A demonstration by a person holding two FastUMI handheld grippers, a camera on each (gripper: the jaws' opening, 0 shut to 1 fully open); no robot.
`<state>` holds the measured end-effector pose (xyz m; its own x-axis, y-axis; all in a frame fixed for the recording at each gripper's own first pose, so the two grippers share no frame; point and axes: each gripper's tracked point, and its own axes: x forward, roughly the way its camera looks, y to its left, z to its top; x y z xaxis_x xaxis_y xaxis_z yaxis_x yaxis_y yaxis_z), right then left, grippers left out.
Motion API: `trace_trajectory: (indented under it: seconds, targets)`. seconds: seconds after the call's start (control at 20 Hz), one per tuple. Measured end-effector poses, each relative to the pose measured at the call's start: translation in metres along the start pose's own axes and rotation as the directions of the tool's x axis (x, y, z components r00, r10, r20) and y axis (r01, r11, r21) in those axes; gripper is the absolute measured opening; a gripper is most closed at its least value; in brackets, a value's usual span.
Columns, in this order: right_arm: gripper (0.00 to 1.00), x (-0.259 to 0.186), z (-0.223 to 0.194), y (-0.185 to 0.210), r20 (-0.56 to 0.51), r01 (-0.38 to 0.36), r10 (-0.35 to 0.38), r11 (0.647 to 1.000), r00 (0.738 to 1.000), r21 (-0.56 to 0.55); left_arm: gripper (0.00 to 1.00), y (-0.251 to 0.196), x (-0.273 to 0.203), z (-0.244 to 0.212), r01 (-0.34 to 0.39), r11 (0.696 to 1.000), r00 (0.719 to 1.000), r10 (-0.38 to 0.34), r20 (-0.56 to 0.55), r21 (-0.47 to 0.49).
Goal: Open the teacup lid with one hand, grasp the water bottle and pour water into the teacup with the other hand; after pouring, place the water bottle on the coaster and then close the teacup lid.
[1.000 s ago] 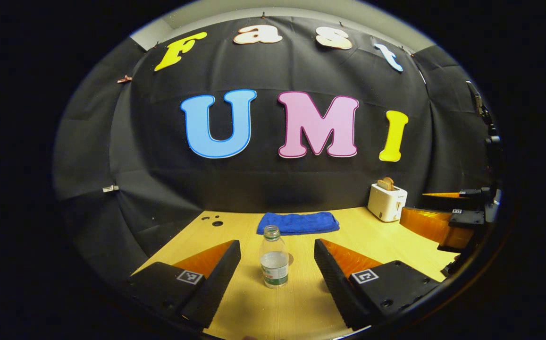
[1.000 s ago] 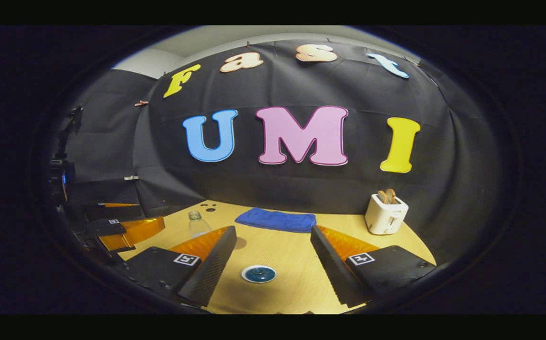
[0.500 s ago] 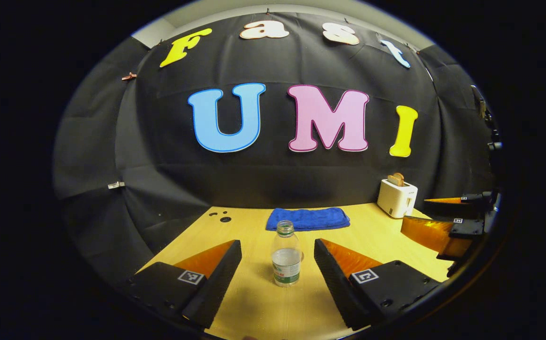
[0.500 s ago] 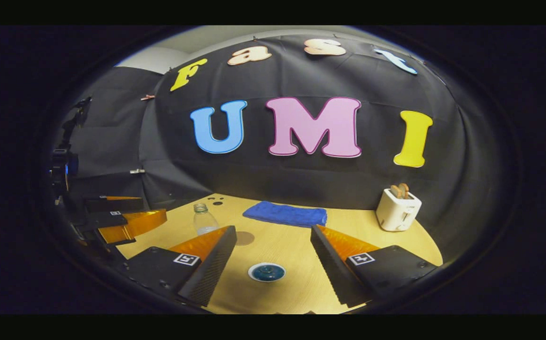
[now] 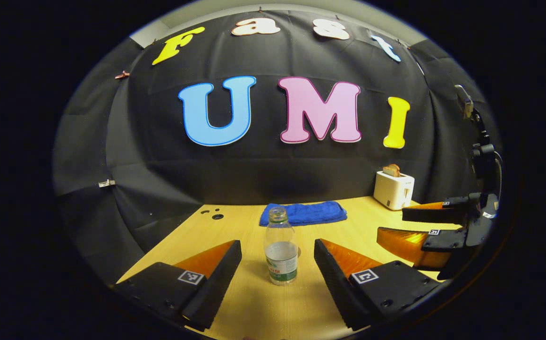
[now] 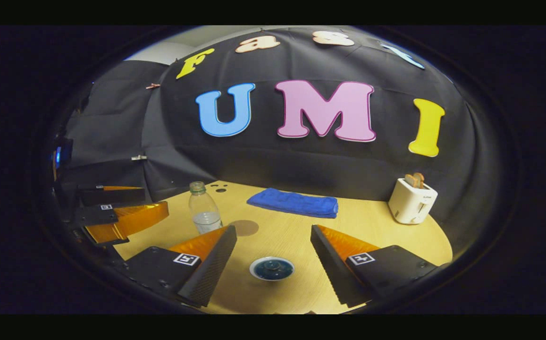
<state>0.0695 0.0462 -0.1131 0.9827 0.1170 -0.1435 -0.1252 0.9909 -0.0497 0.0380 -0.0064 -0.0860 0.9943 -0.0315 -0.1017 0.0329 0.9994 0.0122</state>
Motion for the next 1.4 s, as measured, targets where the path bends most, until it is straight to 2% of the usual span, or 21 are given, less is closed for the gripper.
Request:
trace_trajectory:
  seconds: [0.2, 0.3, 0.5, 0.6, 0.65, 1.05, 1.15, 1.3, 1.4]
  targets:
    - [0.98, 0.034, -0.044, -0.006, -0.027, 0.012, -0.012, 1.000, 1.000, -0.014, 0.98, 0.001, 0.022, -0.032, 0.020, 0.999, 0.999, -0.021, -0.028, -0.040]
    - [0.98, 0.045, -0.062, -0.009, -0.027, 0.018, -0.020, 0.998, 0.999, -0.056, 0.98, 0.006, 0.030, -0.042, 0.015, 0.999, 0.999, -0.016, -0.028, -0.041]
    - [0.98, 0.053, -0.092, -0.005, -0.053, 0.015, -0.018, 0.998, 0.998, -0.058, 0.97, 0.015, 0.040, -0.068, 0.001, 0.999, 0.999, -0.004, -0.053, -0.050]
    - [0.94, 0.054, -0.100, -0.002, -0.058, 0.015, -0.018, 0.998, 0.998, -0.058, 0.97, 0.017, 0.041, -0.076, -0.005, 0.998, 0.998, 0.001, -0.067, -0.063]
    - [0.88, 0.056, -0.101, -0.001, -0.057, 0.012, -0.016, 0.998, 0.998, -0.063, 0.97, 0.018, 0.040, -0.080, -0.006, 0.998, 0.997, 0.001, -0.073, -0.069]
    - [0.57, 0.064, -0.111, -0.001, -0.083, 0.009, -0.014, 0.998, 0.996, -0.059, 0.97, 0.015, 0.039, -0.087, -0.006, 0.998, 0.996, 0.001, -0.084, -0.056]
    - [0.43, 0.062, -0.112, 0.000, -0.091, 0.000, -0.004, 0.999, 0.996, -0.052, 0.97, 0.015, 0.040, -0.086, -0.006, 0.999, 0.997, 0.002, -0.081, -0.053]
    - [0.35, 0.062, -0.112, 0.001, -0.099, -0.007, 0.002, 0.998, 0.995, -0.056, 0.98, 0.014, 0.042, -0.083, -0.010, 0.998, 0.997, 0.006, -0.078, -0.055]
    - [0.37, 0.064, -0.113, 0.002, -0.107, -0.017, 0.011, 0.999, 0.994, -0.051, 0.98, 0.013, 0.042, -0.082, -0.009, 0.998, 0.997, 0.005, -0.074, -0.060]
